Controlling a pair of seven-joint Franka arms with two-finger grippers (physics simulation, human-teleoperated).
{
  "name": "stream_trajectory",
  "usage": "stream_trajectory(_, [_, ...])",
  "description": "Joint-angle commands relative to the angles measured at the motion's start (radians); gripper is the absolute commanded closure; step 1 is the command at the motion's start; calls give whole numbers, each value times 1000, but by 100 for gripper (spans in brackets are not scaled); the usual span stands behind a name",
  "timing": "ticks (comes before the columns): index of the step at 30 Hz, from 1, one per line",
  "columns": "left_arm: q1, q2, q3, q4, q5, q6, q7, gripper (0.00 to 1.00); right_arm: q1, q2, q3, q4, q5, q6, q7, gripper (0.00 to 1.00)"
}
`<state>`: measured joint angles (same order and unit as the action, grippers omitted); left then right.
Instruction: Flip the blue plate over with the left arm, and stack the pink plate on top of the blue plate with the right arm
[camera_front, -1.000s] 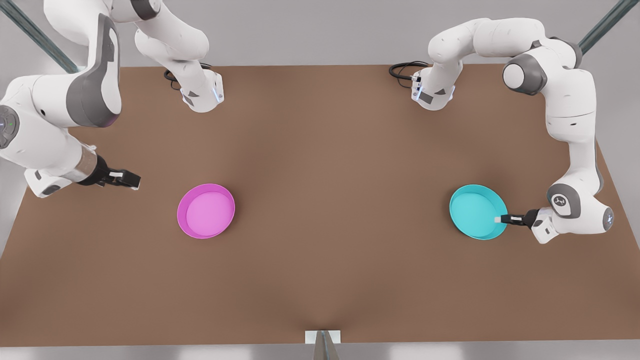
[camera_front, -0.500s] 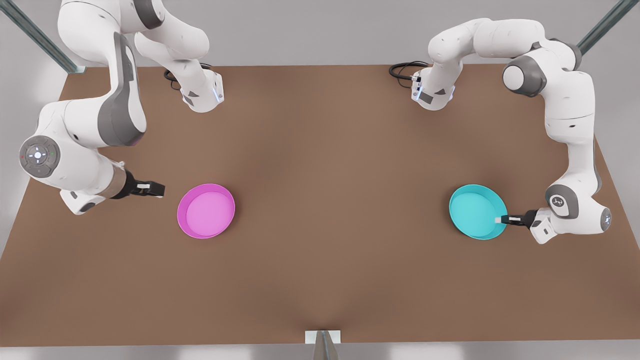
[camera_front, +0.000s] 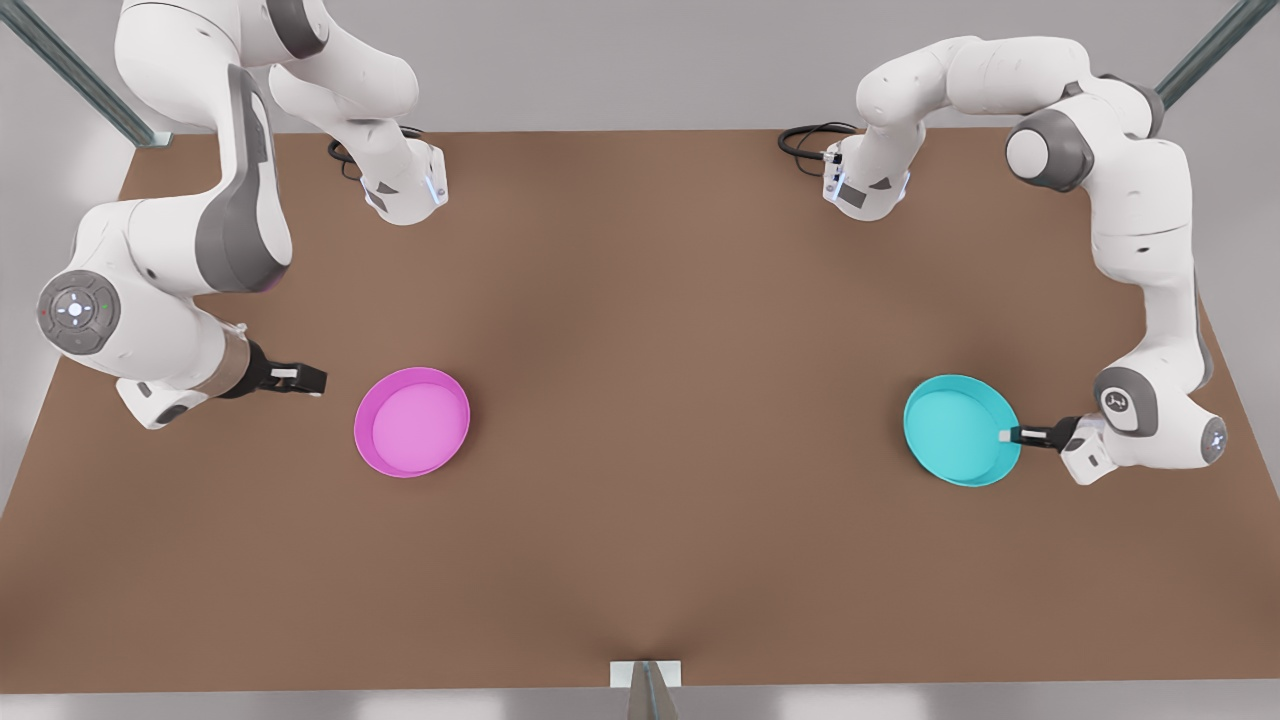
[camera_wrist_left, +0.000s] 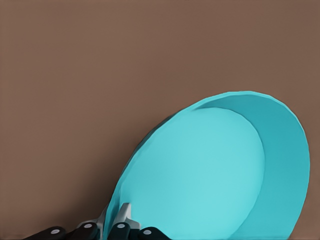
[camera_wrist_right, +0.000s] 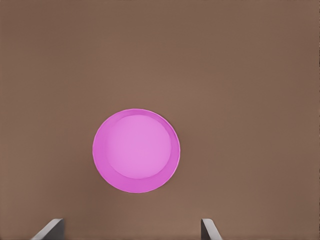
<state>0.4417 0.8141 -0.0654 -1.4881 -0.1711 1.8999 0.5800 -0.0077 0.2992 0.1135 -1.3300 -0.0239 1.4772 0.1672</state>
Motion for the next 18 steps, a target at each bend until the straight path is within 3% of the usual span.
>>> stream_trajectory(1, [0, -1, 1, 0, -85, -5, 1, 76, 0, 0, 0, 0, 1, 0, 0, 0])
stream_trajectory(12, [-9, -61, -1, 9, -71, -51, -32, 76, 3, 0, 0, 0, -1, 2, -2, 0])
stream_trajectory(18, [-120, -69, -2, 112, 64, -182, -167, 78, 2, 0, 0, 0, -1, 3, -3, 0])
